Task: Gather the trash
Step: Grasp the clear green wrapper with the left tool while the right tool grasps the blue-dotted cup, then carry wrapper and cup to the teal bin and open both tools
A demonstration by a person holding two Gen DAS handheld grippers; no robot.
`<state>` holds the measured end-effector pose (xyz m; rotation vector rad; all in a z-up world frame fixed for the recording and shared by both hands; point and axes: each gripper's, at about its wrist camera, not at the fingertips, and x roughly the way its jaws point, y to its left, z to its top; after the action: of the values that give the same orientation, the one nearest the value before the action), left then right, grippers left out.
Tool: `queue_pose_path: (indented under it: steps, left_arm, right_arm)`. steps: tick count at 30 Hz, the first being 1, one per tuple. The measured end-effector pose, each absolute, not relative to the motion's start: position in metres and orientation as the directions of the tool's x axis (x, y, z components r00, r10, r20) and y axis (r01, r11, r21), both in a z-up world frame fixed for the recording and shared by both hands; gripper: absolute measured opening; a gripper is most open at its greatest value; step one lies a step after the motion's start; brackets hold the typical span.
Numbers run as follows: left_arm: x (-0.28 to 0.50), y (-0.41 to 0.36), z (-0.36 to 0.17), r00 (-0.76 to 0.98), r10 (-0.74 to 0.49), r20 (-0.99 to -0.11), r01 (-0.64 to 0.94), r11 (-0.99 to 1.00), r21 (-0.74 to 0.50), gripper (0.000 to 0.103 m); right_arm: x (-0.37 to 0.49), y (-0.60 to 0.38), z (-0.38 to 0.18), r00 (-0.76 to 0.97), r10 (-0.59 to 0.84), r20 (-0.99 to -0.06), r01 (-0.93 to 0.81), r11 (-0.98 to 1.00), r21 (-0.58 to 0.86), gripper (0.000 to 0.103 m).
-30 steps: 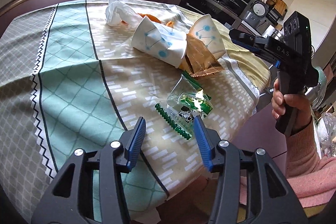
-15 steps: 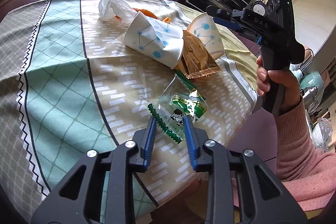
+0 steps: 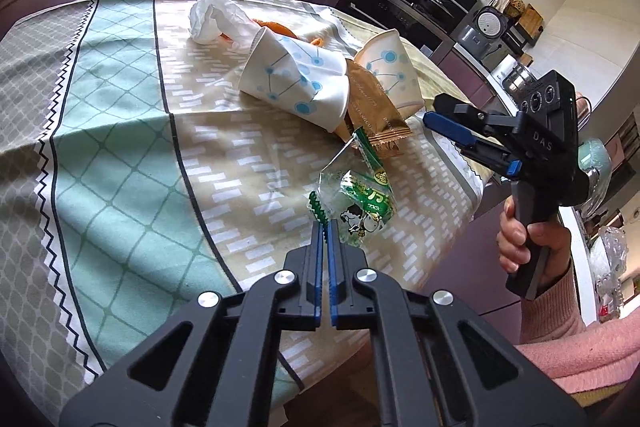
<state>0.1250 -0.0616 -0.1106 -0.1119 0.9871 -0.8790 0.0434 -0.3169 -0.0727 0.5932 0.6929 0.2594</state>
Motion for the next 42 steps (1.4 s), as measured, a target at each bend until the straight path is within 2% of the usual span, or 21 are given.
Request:
queue_pose_path:
  steps: [2, 6, 8, 14, 25, 37, 42]
  left_arm:
    - [0.124, -0.061, -0.111, 0.252, -0.685, -0.683, 0.591, 0.668, -0.453, 0.003]
    - [0.122, -0.058, -0.109, 0.262, -0.682, -0.683, 0.584, 0.675, -0.450, 0.003]
    - [0.121, -0.057, -0.109, 0.264, -0.681, -0.683, 0.581, 0.677, -0.451, 0.003]
    - [0.122, -0.056, -0.109, 0.264, -0.686, -0.678, 0.579, 0.675, -0.458, 0.003]
    - [0.123, -0.041, -0.099, 0.290, -0.705, -0.647, 0.573, 0.669, -0.473, 0.001]
    - [0.121, 0.008, -0.071, 0.393, -0.703, -0.593, 0.539, 0.698, -0.472, 0.001]
    - [0.119, 0.030, -0.063, 0.436, -0.694, -0.573, 0.519, 0.714, -0.470, 0.001]
  right_arm:
    - [0.051, -0.318, -0.082, 0.745, 0.435, -0.506, -0.018, 0.771, 0.636, 0.045]
    - [0.058, -0.326, -0.090, 0.771, 0.443, -0.457, 0.014, 0.706, 0.708, 0.039]
    - [0.058, -0.330, -0.094, 0.779, 0.439, -0.448, 0.031, 0.687, 0.726, 0.021]
    - [0.055, -0.339, -0.094, 0.798, 0.419, -0.433, 0.041, 0.680, 0.732, 0.003]
    - [0.048, -0.337, -0.064, 0.828, 0.379, -0.413, -0.015, 0.752, 0.659, 0.001]
    - [0.038, -0.297, -0.012, 0.837, 0.431, -0.337, -0.180, 0.798, 0.575, 0.000]
    - [0.041, -0.282, -0.001, 0.838, 0.420, -0.349, -0.194, 0.826, 0.529, 0.000]
